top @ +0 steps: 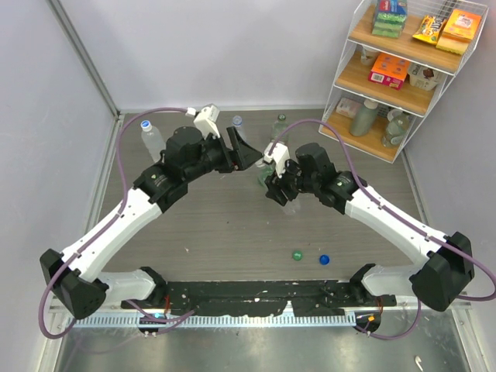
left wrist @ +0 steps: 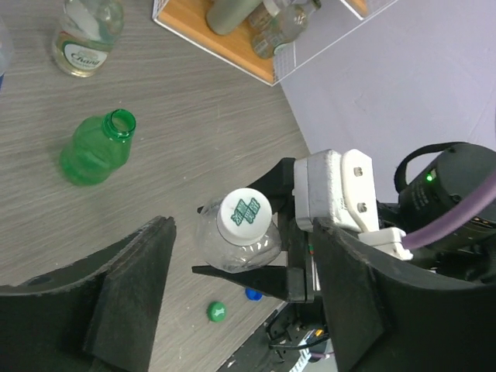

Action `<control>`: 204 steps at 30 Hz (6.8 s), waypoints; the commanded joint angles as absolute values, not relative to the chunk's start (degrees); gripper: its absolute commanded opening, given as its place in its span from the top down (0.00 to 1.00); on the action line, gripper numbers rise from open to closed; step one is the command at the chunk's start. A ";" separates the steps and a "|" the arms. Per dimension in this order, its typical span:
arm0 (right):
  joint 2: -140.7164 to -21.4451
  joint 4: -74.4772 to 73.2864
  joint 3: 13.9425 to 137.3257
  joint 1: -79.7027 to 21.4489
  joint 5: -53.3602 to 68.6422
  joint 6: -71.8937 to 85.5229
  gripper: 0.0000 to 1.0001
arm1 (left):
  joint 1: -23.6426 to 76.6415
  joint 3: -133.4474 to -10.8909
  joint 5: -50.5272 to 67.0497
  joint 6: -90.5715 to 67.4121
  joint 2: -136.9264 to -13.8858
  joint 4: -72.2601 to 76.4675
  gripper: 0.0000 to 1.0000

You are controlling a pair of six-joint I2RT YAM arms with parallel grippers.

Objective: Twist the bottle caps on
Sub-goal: Screw the bottle cap onto the plastic bottle.

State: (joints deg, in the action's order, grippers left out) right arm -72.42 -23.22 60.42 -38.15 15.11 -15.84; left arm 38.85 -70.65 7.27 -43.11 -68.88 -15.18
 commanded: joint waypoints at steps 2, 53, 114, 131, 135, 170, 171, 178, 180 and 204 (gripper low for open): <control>-71.11 -22.76 61.61 -38.41 14.15 -15.91 0.99 | 39.11 -75.93 7.03 -41.66 -71.01 -17.04 0.32; -71.10 -22.94 62.05 -38.58 16.08 -15.64 0.99 | 39.11 -76.73 14.59 -41.58 -75.32 -17.14 0.63; -68.38 -35.61 67.06 -38.67 58.98 -45.28 0.99 | 39.55 -66.55 66.81 -9.31 -72.52 4.90 0.00; -60.82 -19.60 57.04 -38.58 39.21 -24.18 0.99 | 40.17 -53.97 21.75 -29.17 -54.85 8.62 0.00; -62.92 -19.16 57.57 -38.67 31.48 -20.05 0.99 | 40.08 -54.22 15.04 -32.69 -52.30 6.08 0.00; -68.64 -22.33 59.41 -38.76 20.65 -17.93 0.99 | 40.17 -65.57 15.20 -37.88 -67.32 -6.24 0.45; -68.64 -22.32 59.33 -38.67 20.57 -17.93 0.99 | 40.08 -65.74 15.55 -37.88 -67.67 -6.24 0.45; -68.91 -22.32 59.33 -38.85 20.13 -17.84 0.99 | 40.17 -66.53 18.54 -37.79 -69.61 -5.89 0.49; -68.73 -22.50 59.24 -38.85 20.04 -17.93 0.99 | 40.17 -66.62 18.46 -37.97 -69.79 -5.89 0.50; -69.08 -23.38 59.68 -39.20 20.83 -18.37 0.99 | 40.08 -66.27 19.33 -36.30 -69.26 -5.71 1.00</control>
State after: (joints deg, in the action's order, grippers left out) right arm -69.25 -24.47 56.99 -38.79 20.56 -18.06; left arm 40.12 -64.34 17.45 -37.17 -70.06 -7.55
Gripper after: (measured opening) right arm 0.581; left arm 0.366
